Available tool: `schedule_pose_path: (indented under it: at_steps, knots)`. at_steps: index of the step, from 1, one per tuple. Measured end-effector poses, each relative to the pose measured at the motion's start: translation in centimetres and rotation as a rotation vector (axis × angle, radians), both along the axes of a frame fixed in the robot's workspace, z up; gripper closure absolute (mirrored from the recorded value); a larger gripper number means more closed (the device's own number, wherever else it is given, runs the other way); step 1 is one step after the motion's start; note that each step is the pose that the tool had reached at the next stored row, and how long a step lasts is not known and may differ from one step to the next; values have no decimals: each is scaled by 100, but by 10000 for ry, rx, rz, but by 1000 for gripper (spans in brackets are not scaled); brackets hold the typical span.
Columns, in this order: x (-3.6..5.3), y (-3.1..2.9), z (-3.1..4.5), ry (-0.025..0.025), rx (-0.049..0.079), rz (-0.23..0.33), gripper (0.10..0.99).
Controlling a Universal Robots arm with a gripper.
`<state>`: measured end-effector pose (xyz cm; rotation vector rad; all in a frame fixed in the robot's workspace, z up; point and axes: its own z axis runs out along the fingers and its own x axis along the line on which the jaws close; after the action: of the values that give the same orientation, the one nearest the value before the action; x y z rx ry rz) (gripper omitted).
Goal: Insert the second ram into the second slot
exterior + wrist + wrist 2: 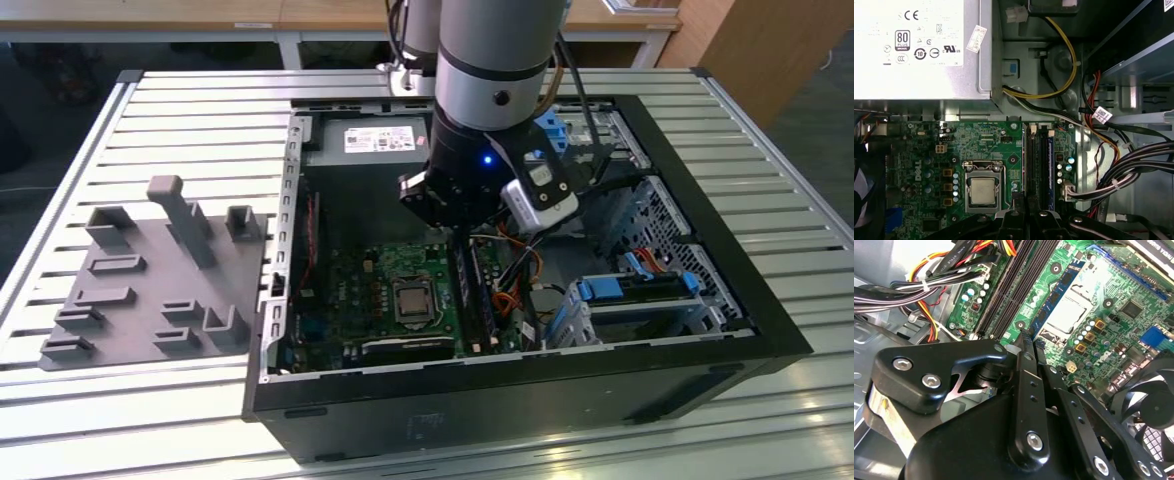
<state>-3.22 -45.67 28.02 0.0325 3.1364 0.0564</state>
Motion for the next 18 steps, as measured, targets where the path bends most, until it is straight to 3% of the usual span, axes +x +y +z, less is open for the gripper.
schedule_pose_path:
  at_steps: [18]
  knots:
    - [0, 0, -44, 17, -1, -1, 949]
